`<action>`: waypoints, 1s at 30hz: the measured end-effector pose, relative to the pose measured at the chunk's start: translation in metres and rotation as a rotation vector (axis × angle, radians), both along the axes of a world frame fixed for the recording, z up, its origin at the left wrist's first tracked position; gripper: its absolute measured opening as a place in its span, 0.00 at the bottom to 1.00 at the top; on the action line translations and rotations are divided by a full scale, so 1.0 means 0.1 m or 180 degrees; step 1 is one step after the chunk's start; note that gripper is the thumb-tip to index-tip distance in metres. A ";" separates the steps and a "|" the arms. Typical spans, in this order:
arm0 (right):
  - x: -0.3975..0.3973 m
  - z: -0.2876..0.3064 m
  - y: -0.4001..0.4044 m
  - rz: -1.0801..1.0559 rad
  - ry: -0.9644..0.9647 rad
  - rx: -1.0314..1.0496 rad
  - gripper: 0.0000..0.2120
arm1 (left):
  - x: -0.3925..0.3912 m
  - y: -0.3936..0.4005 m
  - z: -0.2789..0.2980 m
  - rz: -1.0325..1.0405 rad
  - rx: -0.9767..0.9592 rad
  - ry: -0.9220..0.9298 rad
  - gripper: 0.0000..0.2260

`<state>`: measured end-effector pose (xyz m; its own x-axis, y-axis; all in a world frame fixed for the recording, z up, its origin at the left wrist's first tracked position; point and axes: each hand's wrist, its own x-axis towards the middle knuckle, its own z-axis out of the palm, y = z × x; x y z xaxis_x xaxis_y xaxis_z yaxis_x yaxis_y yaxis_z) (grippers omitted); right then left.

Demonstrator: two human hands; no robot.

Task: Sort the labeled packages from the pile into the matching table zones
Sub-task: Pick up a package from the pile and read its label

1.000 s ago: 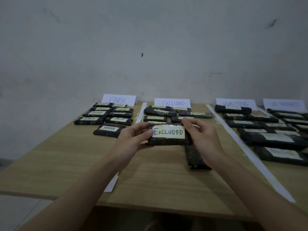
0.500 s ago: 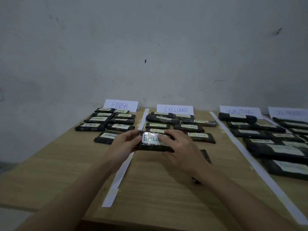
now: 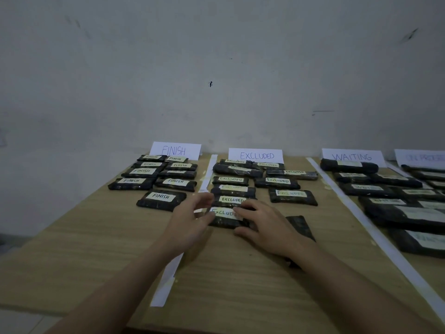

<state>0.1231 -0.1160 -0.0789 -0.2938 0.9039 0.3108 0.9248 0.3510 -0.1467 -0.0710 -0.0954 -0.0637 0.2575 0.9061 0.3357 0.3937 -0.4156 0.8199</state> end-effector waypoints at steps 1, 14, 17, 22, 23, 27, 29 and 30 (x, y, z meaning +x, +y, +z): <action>0.04 0.02 -0.05 -0.0043 0.0063 0.0049 0.24 | 0.05 -0.02 0.00 -0.0072 0.0057 0.0040 0.16; 0.61 0.11 -0.85 -0.0433 0.0093 -0.0703 0.42 | 0.70 -0.17 -0.04 -0.0847 0.0257 0.0589 0.15; 0.68 0.10 -0.86 -0.0184 0.0393 -0.0397 0.25 | 0.83 -0.22 -0.05 -0.0965 0.0261 0.0589 0.13; 0.73 0.16 -0.84 -0.0651 0.3519 0.0328 0.10 | 1.02 -0.25 -0.06 -0.0812 0.0185 0.0205 0.15; 0.75 0.19 -0.82 -0.0682 0.4338 0.0201 0.11 | 1.06 -0.25 -0.06 -0.0724 0.0036 -0.0033 0.16; 0.83 0.28 -0.80 -0.0654 0.6134 -0.0093 0.11 | 1.19 -0.25 0.02 -0.0681 -0.0568 -0.0774 0.13; 0.85 0.28 -0.81 -0.0607 0.6465 -0.0117 0.11 | 1.22 -0.24 0.06 -0.0794 -0.0763 -0.1035 0.09; 0.86 0.28 -0.82 -0.0568 0.6543 -0.0124 0.11 | 1.24 -0.24 0.08 -0.0857 -0.0857 -0.1148 0.09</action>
<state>0.2095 -0.1976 -0.0508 0.4561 0.8898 -0.0163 -0.5490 0.2670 -0.7920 0.0525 -0.1191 -0.0558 0.4042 0.8902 0.2103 -0.0250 -0.2191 0.9754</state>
